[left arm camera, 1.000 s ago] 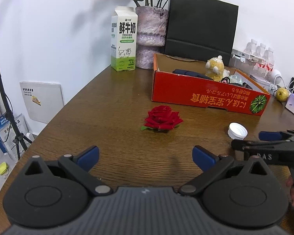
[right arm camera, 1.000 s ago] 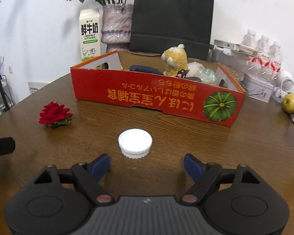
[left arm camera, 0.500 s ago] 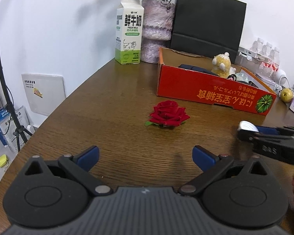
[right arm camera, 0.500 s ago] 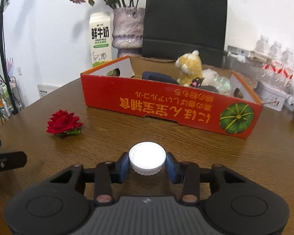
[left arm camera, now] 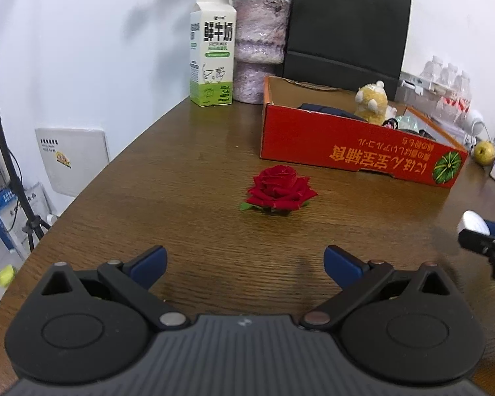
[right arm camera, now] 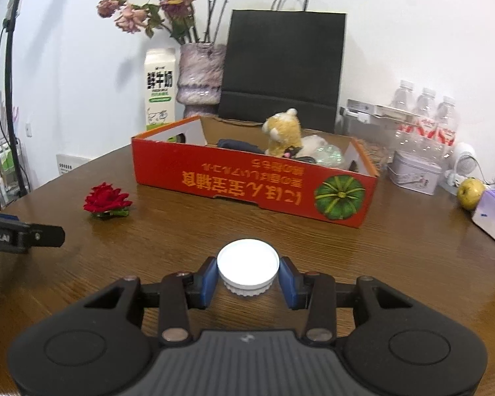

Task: Organize objects
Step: 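Grasp the red rose with the left gripper while the right gripper holds the cap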

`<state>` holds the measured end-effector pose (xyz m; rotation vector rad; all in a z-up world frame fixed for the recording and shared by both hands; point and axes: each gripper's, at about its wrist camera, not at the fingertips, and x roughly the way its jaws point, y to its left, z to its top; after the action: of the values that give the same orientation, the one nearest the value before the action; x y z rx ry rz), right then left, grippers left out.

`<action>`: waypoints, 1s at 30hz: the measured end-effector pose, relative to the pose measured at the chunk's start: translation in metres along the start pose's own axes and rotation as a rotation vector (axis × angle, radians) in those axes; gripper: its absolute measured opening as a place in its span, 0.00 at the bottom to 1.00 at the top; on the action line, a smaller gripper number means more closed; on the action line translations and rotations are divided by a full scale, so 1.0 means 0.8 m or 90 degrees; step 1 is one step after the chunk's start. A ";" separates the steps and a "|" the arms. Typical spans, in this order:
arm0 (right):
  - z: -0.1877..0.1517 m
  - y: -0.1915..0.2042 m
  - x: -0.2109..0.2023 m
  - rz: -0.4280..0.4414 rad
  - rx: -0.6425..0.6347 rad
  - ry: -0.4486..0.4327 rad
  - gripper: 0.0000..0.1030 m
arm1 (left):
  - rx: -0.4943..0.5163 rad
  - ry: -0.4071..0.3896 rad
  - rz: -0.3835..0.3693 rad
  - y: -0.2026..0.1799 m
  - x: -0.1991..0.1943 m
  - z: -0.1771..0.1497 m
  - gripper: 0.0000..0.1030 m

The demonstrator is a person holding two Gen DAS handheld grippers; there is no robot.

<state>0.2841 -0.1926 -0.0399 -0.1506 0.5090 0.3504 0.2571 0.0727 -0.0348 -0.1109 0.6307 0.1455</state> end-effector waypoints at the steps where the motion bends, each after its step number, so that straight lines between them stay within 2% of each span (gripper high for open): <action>1: -0.001 -0.004 0.000 -0.003 0.005 0.000 0.38 | 0.005 0.000 0.000 -0.003 0.001 0.001 1.00; 7: -0.001 -0.029 -0.006 -0.012 0.028 -0.009 0.38 | 0.052 -0.012 0.001 -0.033 0.010 0.015 1.00; 13: -0.002 -0.064 -0.010 -0.035 0.054 -0.014 0.38 | 0.067 -0.007 0.009 -0.059 0.033 0.033 1.00; 17: -0.004 -0.085 -0.012 -0.046 0.067 -0.014 0.38 | 0.046 -0.002 0.012 -0.064 0.052 0.044 1.00; 21: -0.005 -0.099 -0.013 -0.047 0.076 -0.012 0.38 | 0.033 -0.003 0.036 -0.068 0.073 0.056 1.00; 27: -0.007 -0.096 -0.009 -0.037 0.068 -0.005 0.38 | -0.008 0.020 0.054 -0.061 0.103 0.065 0.99; 28: -0.007 -0.095 -0.008 -0.036 0.067 -0.004 0.38 | -0.014 0.020 0.045 -0.059 0.105 0.066 0.88; 29: -0.007 -0.095 -0.007 -0.036 0.066 -0.002 0.38 | -0.019 0.023 0.034 -0.057 0.106 0.067 0.65; 30: -0.007 -0.094 -0.007 -0.035 0.066 -0.001 0.38 | -0.026 0.027 0.019 -0.055 0.106 0.067 0.58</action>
<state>0.3044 -0.2656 -0.0380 -0.0640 0.5188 0.2695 0.3634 0.0462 -0.0400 -0.1446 0.6717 0.1852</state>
